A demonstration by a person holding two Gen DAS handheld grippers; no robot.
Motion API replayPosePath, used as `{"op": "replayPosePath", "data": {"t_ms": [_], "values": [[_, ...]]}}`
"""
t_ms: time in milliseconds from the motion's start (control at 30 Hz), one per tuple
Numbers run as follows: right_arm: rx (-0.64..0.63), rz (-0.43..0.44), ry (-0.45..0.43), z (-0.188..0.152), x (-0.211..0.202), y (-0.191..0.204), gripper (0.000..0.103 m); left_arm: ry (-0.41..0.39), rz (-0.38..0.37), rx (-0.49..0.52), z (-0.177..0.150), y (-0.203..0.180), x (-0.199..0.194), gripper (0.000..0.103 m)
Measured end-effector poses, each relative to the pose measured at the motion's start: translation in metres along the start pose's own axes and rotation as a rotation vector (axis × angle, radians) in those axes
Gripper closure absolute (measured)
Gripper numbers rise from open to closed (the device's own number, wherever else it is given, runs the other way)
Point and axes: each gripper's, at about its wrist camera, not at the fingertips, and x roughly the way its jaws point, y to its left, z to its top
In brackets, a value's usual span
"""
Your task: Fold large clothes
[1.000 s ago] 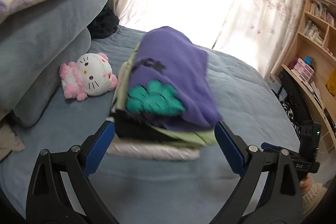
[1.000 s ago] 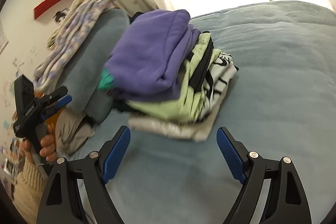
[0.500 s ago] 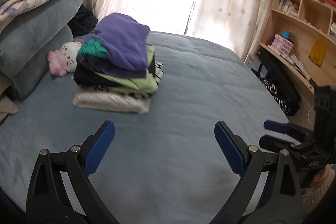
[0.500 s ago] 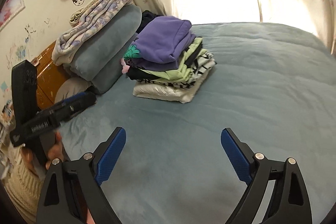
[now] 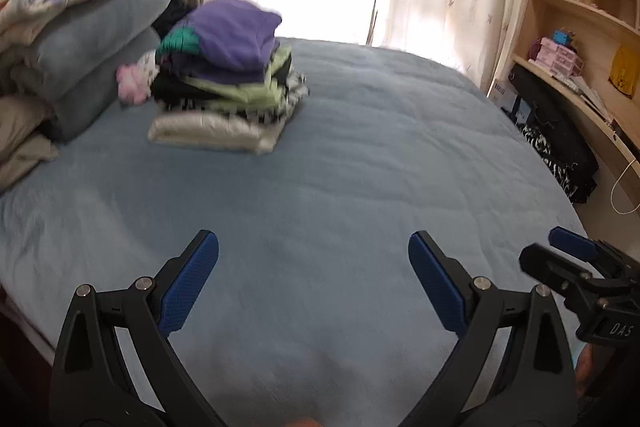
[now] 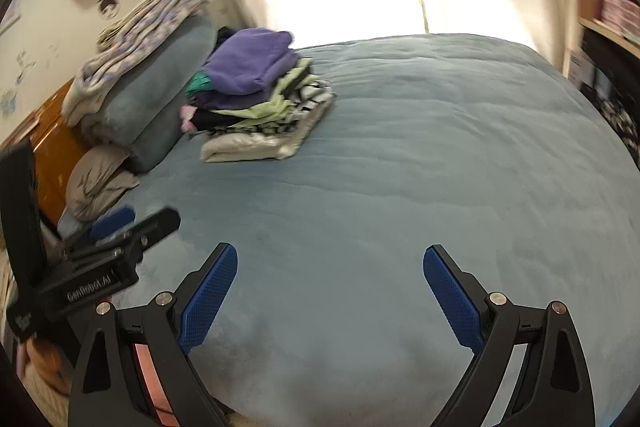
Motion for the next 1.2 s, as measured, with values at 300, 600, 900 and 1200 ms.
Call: {"op": "replayPosePath", "data": {"t_ms": [300,600,900,1200], "values": [[0.09,-0.062,0.027,-0.068,-0.025,-0.037,0.002,0.113,0.045,-0.008,-0.051,-0.033,0.005,0.008],[0.068,-0.102,0.004,-0.085,-0.035,-0.054,0.001,0.099,0.033,0.029,-0.054,-0.05,-0.008,0.008],[0.053,-0.083,0.015,-0.085,-0.036,-0.055,0.001,0.09,0.036,0.048,-0.054,-0.057,-0.016,0.008],[0.056,-0.084,0.015,-0.082,-0.034,-0.057,0.001,0.102,0.028,0.064,-0.057,-0.06,-0.016,0.008]]}}
